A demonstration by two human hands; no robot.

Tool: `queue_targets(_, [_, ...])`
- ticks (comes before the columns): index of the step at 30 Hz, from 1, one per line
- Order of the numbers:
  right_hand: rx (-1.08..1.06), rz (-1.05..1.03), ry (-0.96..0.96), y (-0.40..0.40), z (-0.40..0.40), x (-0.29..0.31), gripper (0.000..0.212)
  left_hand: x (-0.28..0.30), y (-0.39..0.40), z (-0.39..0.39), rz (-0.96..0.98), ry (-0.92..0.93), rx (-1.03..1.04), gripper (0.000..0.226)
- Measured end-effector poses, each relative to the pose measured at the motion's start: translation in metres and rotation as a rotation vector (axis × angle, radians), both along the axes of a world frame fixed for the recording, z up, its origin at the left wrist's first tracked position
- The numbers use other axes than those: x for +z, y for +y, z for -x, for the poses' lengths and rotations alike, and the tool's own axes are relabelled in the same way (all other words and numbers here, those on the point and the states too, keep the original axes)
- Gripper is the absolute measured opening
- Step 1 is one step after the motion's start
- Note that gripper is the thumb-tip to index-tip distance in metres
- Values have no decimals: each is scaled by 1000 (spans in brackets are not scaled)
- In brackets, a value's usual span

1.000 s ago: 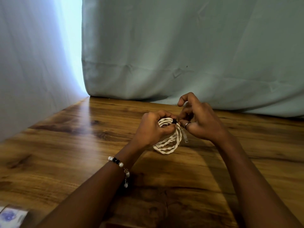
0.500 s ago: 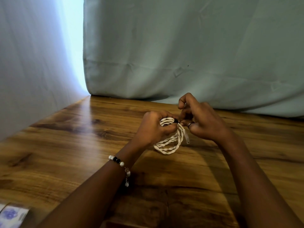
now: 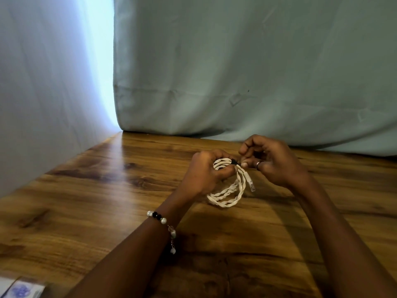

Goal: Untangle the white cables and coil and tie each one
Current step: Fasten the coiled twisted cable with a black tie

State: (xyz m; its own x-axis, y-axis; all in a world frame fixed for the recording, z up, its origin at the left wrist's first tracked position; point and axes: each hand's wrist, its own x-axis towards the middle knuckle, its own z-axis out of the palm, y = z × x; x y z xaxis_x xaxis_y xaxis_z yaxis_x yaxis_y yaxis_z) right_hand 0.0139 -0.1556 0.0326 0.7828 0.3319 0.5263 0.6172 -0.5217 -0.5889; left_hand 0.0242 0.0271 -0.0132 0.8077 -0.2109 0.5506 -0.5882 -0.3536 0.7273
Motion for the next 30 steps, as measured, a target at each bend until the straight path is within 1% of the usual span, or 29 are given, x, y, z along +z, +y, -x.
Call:
queue_targets(2, [-3,-19,28,1,-1,-1,35,2,1,1,27,22,-10,21])
queue_targets(5, [8,-123,69,3,0,-2,28,4,1,2,88,59,-38,18])
queue_targets(8, [11,-174,114,1,2,-1,28,4,0,4,101,85,-67,19])
queue_targets(12, [-5,-118,146,1,7,4,37,3,1,5,19,69,-66,23])
queue_targets(16, [-62,-124,168,6,11,8,41,4,0,7,-50,22,-62,25])
queue_targets(22, [-134,-45,83,17,13,9,43,4,0,7,-72,-9,-52,28])
queue_targets(27, [-163,82,135,11,10,11,44,3,-4,11,-45,28,-72,25])
queue_targets(30, [-153,138,105,8,12,11,47,5,-7,12,-43,38,-70,22])
